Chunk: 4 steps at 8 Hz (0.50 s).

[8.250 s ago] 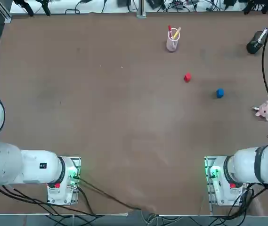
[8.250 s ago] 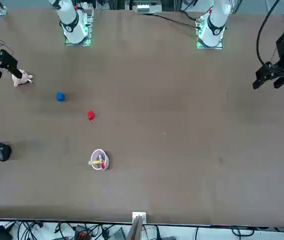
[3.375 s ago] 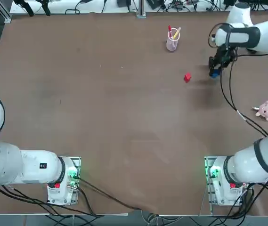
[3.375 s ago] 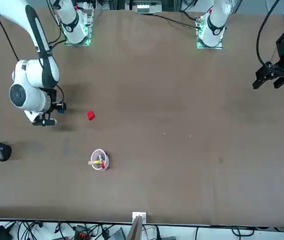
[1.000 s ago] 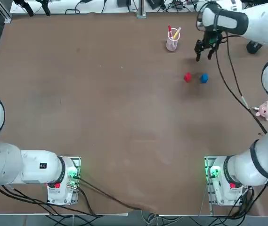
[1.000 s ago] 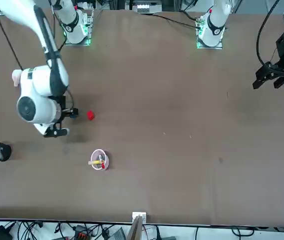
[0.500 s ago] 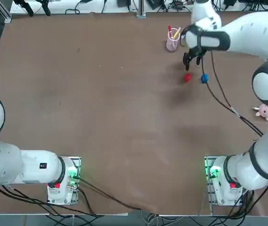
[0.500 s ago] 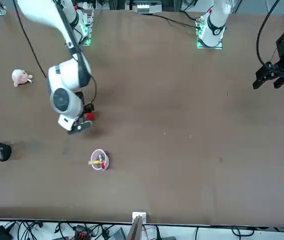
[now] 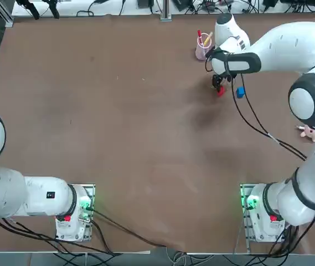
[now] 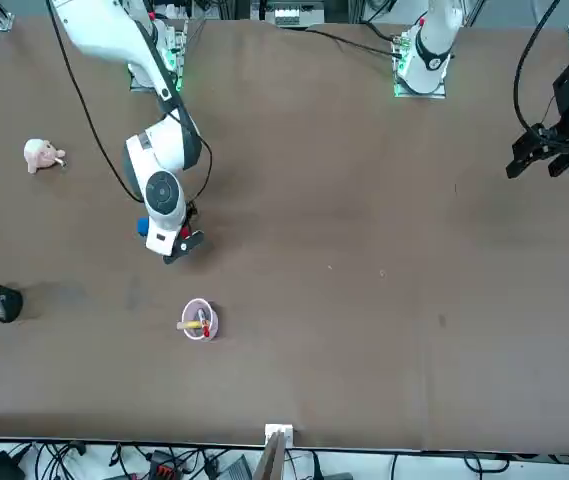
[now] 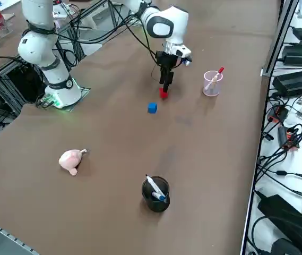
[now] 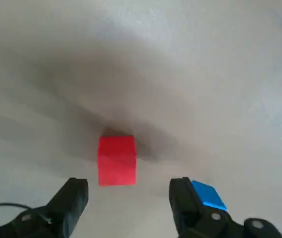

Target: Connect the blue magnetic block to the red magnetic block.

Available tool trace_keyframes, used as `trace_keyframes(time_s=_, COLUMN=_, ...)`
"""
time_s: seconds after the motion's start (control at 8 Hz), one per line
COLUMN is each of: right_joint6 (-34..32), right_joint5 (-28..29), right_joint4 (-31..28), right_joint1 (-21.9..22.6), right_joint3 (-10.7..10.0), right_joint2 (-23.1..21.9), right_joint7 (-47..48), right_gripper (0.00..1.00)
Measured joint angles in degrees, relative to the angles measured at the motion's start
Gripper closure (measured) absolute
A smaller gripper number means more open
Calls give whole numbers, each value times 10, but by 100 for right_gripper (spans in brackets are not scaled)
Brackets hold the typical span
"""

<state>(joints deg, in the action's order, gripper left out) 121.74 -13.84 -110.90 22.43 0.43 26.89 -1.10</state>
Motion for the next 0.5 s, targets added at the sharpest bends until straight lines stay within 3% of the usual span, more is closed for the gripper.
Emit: trace_keyframes(time_s=0.5, right_joint6=4, right_joint5=0, right_joint4=-1, right_joint1=0, right_joint3=-3, right_joint2=17, right_joint7=-16, right_gripper=2)
